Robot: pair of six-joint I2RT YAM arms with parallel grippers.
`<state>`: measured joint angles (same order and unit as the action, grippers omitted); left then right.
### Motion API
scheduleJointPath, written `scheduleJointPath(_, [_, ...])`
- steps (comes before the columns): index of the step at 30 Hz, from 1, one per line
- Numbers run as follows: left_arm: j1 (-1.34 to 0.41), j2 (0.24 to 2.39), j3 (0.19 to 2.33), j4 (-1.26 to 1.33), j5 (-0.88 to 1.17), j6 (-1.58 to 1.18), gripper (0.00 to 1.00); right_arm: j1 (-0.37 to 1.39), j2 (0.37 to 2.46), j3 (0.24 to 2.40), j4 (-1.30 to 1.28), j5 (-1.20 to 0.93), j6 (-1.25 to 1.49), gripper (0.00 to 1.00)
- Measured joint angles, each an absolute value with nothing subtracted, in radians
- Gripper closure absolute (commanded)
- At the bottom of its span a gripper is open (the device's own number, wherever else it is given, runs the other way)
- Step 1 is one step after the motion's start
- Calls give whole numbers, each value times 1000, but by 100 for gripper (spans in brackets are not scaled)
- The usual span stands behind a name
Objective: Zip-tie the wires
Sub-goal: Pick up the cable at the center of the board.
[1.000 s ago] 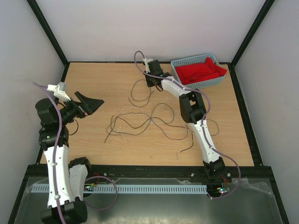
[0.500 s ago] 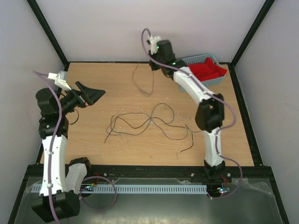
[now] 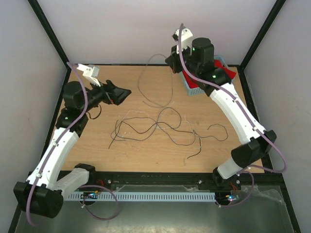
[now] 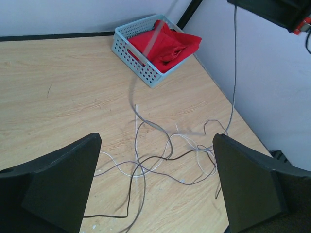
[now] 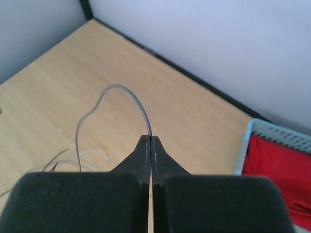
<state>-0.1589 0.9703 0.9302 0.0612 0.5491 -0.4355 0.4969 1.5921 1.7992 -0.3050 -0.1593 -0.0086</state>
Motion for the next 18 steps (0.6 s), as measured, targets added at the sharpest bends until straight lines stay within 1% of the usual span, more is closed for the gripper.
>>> scheduleJointPath(6, [-274, 1002, 901, 123, 436, -376, 1, 497, 1452, 1645, -354, -282, 23, 100])
scheduleJointPath(12, [-371, 1004, 829, 201, 400, -352, 1, 497, 1303, 1544, -358, -386, 65, 100])
scheduleJointPath(18, [-447, 1035, 823, 256, 350, -313, 1, 497, 1222, 1463, -334, -516, 126, 100])
